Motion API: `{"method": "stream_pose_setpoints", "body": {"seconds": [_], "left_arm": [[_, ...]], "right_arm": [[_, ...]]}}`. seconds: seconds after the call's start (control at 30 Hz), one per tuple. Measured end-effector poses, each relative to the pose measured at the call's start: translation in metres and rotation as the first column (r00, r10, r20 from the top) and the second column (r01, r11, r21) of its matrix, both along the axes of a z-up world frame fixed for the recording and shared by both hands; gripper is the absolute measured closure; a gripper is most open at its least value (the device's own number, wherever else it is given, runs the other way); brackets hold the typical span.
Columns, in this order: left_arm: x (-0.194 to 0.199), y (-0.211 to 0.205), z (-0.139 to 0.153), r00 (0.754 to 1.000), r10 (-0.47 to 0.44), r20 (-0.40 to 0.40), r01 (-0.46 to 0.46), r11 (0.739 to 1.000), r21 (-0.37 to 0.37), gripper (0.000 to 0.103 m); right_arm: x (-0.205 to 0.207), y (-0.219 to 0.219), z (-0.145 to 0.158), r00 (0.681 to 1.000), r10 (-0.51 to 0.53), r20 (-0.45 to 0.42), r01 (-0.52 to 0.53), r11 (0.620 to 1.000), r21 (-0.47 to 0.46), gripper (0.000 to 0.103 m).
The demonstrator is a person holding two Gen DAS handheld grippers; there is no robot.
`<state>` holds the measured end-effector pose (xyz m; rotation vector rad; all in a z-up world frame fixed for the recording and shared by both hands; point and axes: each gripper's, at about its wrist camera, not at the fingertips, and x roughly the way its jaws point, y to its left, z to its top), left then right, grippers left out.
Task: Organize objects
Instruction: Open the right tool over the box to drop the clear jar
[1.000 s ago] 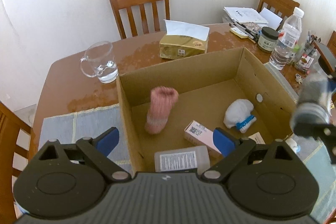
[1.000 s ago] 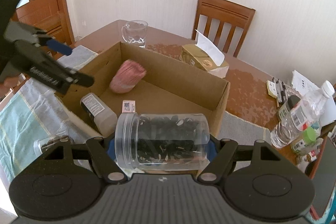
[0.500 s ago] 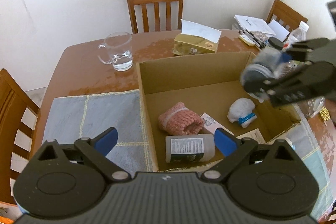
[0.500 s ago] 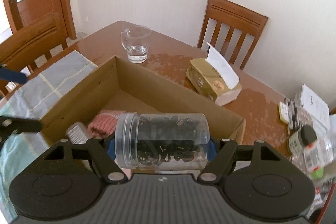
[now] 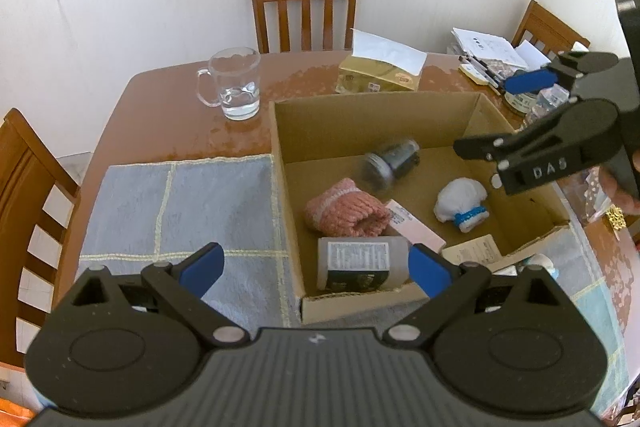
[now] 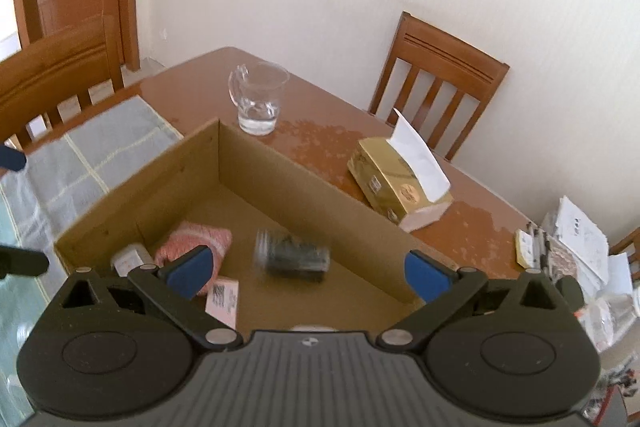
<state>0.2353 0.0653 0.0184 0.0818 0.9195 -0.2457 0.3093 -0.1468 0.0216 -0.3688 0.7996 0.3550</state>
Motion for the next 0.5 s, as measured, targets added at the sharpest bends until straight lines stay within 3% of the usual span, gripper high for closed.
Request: {"method": "stream_pose_setpoints", "body": {"seconds": [0.5], "left_arm": [[-0.046,-0.016,-0.01,0.999,0.032,-0.009,-0.032,0.999,0.003,0.005]], "right_arm": [[-0.064,-0.043,-0.008,0.993,-0.105,-0.054,0.107,0.993,0.041,0.0]]}}
